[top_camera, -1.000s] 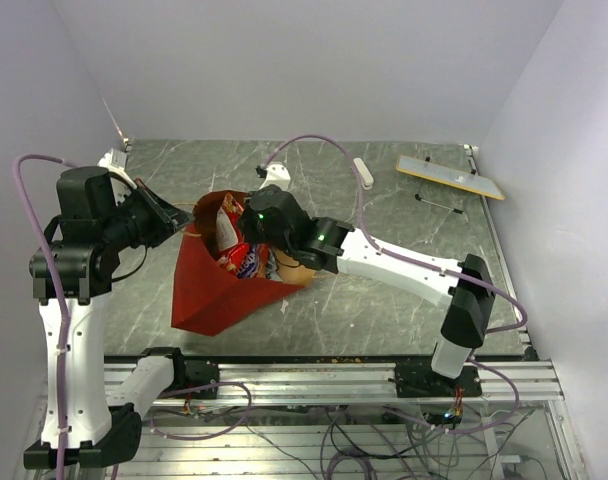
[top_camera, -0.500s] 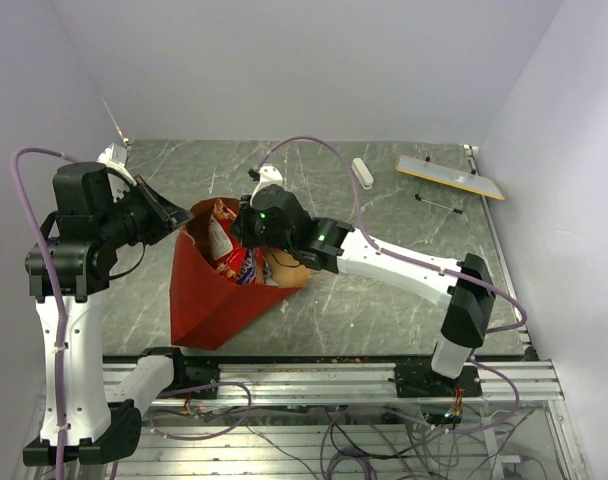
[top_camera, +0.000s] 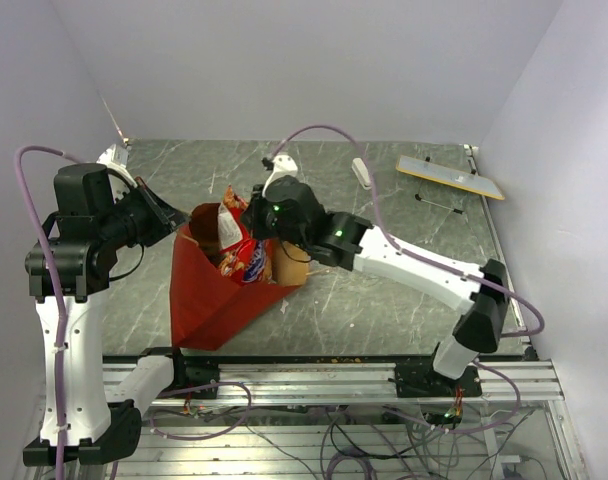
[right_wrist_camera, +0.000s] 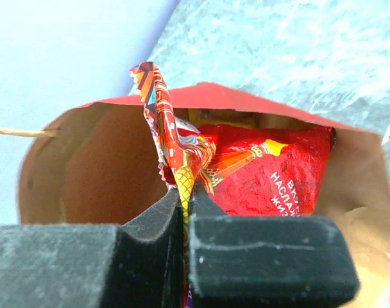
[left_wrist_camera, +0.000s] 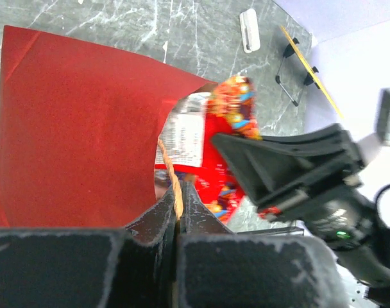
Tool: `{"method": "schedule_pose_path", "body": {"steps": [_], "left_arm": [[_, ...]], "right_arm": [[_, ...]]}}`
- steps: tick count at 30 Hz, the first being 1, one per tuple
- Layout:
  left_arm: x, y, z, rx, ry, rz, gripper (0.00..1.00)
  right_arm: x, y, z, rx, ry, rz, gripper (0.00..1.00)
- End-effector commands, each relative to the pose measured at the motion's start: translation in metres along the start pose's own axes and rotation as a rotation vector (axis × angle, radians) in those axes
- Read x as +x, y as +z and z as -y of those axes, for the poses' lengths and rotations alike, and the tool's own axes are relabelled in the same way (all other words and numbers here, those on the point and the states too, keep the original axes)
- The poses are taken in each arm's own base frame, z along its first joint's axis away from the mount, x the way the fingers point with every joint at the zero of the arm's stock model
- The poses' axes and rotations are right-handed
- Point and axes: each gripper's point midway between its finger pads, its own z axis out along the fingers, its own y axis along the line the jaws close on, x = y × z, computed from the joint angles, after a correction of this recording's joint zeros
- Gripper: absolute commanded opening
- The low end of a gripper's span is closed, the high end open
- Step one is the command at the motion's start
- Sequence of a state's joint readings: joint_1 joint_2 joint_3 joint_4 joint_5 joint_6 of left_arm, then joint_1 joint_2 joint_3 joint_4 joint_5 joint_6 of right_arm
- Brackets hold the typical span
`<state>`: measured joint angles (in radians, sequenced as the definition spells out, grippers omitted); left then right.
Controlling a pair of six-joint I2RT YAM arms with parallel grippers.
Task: Take the snacks out of the paper bag
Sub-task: Take out the snack from the paper bag, then place the snack at the center of the board.
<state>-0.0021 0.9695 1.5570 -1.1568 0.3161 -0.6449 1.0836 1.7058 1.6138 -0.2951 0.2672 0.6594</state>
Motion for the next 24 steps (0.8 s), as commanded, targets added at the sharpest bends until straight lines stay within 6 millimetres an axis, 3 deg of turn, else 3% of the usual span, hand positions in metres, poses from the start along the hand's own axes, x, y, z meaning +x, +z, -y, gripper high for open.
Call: {"method": "schedule_pose_path", "body": {"steps": [1, 8, 14, 19, 24], "left_arm": [[-0.013, -0.008, 0.007, 0.021, 0.068, 0.063, 0.07], [-0.016, -0.005, 0.009, 0.021, 0.082, 0.049, 0.07], [-0.013, -0.004, 0.008, 0.023, 0.092, 0.034, 0.07], [-0.010, -0.003, 0.008, 0.029, 0.095, 0.020, 0.07], [-0.011, -0.002, 0.010, 0.036, 0.117, 0.001, 0.07]], "right_arm": [[-0.113, -0.061, -0.016, -0.021, 0.072, 0.300, 0.00], [-0.165, -0.101, -0.004, 0.069, 0.025, 0.414, 0.00], [-0.199, -0.148, 0.020, 0.192, -0.028, 0.515, 0.00], [-0.197, -0.188, 0.074, 0.430, -0.082, 0.566, 0.00], [-0.184, -0.247, 0.136, 0.713, -0.104, 0.604, 0.00]]}}
